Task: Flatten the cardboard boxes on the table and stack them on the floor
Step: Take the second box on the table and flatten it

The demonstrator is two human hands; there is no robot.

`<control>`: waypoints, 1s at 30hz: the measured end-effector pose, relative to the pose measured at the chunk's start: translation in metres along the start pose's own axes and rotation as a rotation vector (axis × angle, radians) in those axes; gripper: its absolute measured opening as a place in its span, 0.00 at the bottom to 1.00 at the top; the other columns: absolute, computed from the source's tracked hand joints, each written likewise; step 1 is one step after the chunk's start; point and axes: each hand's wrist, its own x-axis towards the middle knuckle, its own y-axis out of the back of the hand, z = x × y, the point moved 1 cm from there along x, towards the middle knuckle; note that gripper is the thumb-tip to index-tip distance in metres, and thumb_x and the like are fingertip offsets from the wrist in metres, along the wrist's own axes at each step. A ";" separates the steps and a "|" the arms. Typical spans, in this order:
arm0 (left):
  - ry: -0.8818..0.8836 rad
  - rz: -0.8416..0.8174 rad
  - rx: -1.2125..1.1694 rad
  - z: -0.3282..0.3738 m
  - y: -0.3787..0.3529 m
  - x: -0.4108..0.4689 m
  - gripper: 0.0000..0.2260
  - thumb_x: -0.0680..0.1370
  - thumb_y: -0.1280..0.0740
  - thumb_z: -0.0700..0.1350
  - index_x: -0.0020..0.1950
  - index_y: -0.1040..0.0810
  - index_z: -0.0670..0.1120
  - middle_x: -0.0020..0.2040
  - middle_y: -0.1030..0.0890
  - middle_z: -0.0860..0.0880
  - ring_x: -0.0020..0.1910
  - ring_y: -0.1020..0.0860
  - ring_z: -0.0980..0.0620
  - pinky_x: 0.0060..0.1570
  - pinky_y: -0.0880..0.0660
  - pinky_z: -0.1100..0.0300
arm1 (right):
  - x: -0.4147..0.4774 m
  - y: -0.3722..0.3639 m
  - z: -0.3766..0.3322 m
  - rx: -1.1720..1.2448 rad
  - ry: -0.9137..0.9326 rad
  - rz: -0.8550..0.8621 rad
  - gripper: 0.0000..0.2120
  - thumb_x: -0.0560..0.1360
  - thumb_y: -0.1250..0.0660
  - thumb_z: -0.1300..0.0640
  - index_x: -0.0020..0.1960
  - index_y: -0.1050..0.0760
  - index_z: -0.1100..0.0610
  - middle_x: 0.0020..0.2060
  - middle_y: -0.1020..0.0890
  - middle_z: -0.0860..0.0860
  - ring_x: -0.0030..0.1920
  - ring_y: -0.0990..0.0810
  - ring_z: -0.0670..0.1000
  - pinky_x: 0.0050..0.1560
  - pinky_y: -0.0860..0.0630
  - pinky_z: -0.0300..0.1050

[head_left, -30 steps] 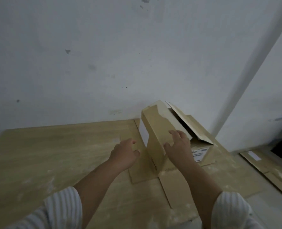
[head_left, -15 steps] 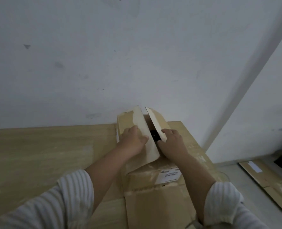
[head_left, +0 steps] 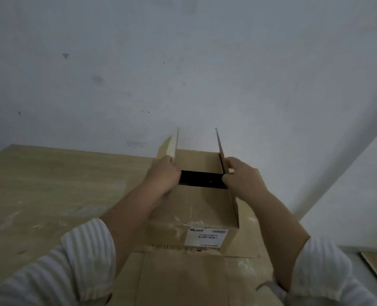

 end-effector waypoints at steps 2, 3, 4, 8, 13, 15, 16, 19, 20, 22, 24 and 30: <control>0.009 0.041 0.052 0.000 0.020 0.003 0.18 0.76 0.43 0.35 0.65 0.28 0.41 0.61 0.24 0.41 0.53 0.24 0.43 0.46 0.30 0.56 | 0.004 0.019 0.005 -0.170 -0.010 -0.028 0.22 0.76 0.40 0.64 0.69 0.31 0.58 0.64 0.24 0.56 0.61 0.25 0.56 0.52 0.29 0.44; 0.017 0.045 0.084 -0.002 0.029 0.004 0.20 0.75 0.43 0.34 0.66 0.28 0.39 0.61 0.23 0.41 0.55 0.23 0.42 0.47 0.29 0.56 | 0.005 0.025 0.008 -0.290 -0.019 -0.047 0.20 0.77 0.41 0.64 0.69 0.32 0.59 0.64 0.25 0.57 0.62 0.26 0.57 0.55 0.28 0.45; 0.016 0.051 0.111 -0.006 0.038 0.006 0.18 0.75 0.43 0.34 0.64 0.26 0.38 0.57 0.22 0.41 0.53 0.22 0.42 0.47 0.28 0.55 | 0.008 0.028 0.013 -0.383 -0.037 -0.054 0.19 0.78 0.42 0.64 0.69 0.32 0.61 0.64 0.25 0.57 0.63 0.25 0.57 0.58 0.28 0.46; 0.047 0.093 0.206 -0.038 0.067 0.013 0.14 0.78 0.44 0.37 0.60 0.24 0.38 0.55 0.21 0.42 0.47 0.26 0.45 0.45 0.31 0.57 | 0.018 0.026 0.044 -0.728 -0.043 -0.056 0.18 0.79 0.47 0.63 0.68 0.31 0.62 0.70 0.35 0.57 0.69 0.35 0.58 0.68 0.35 0.55; 0.122 0.086 0.219 -0.069 0.076 0.007 0.18 0.81 0.48 0.39 0.70 0.31 0.40 0.66 0.26 0.39 0.60 0.26 0.40 0.53 0.31 0.53 | 0.022 -0.007 0.068 -0.987 0.032 -0.194 0.24 0.80 0.50 0.57 0.76 0.43 0.58 0.78 0.49 0.58 0.77 0.55 0.61 0.72 0.56 0.65; 0.143 0.089 0.198 -0.075 0.074 0.005 0.18 0.81 0.48 0.39 0.70 0.31 0.40 0.65 0.26 0.38 0.57 0.26 0.40 0.50 0.31 0.54 | 0.023 -0.025 0.067 -0.923 0.085 -0.242 0.24 0.81 0.51 0.58 0.77 0.45 0.58 0.78 0.46 0.56 0.77 0.54 0.60 0.73 0.58 0.65; 0.152 0.096 0.175 -0.076 0.074 0.003 0.18 0.81 0.48 0.38 0.69 0.31 0.40 0.65 0.26 0.38 0.57 0.26 0.39 0.50 0.31 0.54 | 0.025 -0.032 0.064 -0.853 0.104 -0.247 0.24 0.81 0.51 0.58 0.77 0.45 0.57 0.77 0.44 0.56 0.78 0.52 0.59 0.73 0.58 0.64; 0.153 0.114 0.143 -0.074 0.075 0.004 0.18 0.80 0.47 0.37 0.67 0.28 0.39 0.63 0.25 0.38 0.59 0.25 0.39 0.53 0.30 0.53 | 0.027 -0.042 0.056 -0.649 0.112 -0.266 0.24 0.80 0.51 0.59 0.76 0.42 0.57 0.73 0.34 0.56 0.76 0.42 0.57 0.75 0.57 0.60; 0.153 0.118 0.139 -0.072 0.075 0.004 0.18 0.79 0.47 0.37 0.67 0.28 0.39 0.64 0.25 0.38 0.60 0.26 0.39 0.55 0.29 0.52 | 0.027 -0.042 0.053 -0.599 0.118 -0.258 0.23 0.80 0.51 0.60 0.75 0.39 0.57 0.70 0.29 0.57 0.73 0.36 0.57 0.75 0.56 0.59; 0.143 0.120 0.124 -0.066 0.076 0.004 0.19 0.79 0.47 0.36 0.68 0.28 0.41 0.64 0.25 0.40 0.61 0.26 0.40 0.56 0.29 0.52 | 0.027 -0.033 0.047 -0.439 0.126 -0.190 0.20 0.80 0.48 0.59 0.69 0.30 0.58 0.62 0.22 0.55 0.63 0.26 0.55 0.73 0.43 0.55; 0.126 0.122 0.074 -0.061 0.077 0.005 0.17 0.78 0.47 0.36 0.61 0.26 0.45 0.57 0.23 0.43 0.54 0.24 0.43 0.53 0.29 0.53 | 0.025 -0.016 0.038 -0.228 0.088 -0.131 0.15 0.79 0.45 0.57 0.56 0.22 0.60 0.51 0.18 0.55 0.49 0.21 0.53 0.56 0.27 0.48; 0.115 0.136 0.004 -0.028 0.063 -0.010 0.21 0.79 0.43 0.39 0.72 0.33 0.48 0.63 0.25 0.46 0.58 0.25 0.43 0.50 0.31 0.53 | 0.002 0.040 0.011 0.017 -0.006 -0.267 0.12 0.74 0.34 0.56 0.34 0.22 0.59 0.33 0.23 0.52 0.36 0.27 0.50 0.36 0.33 0.42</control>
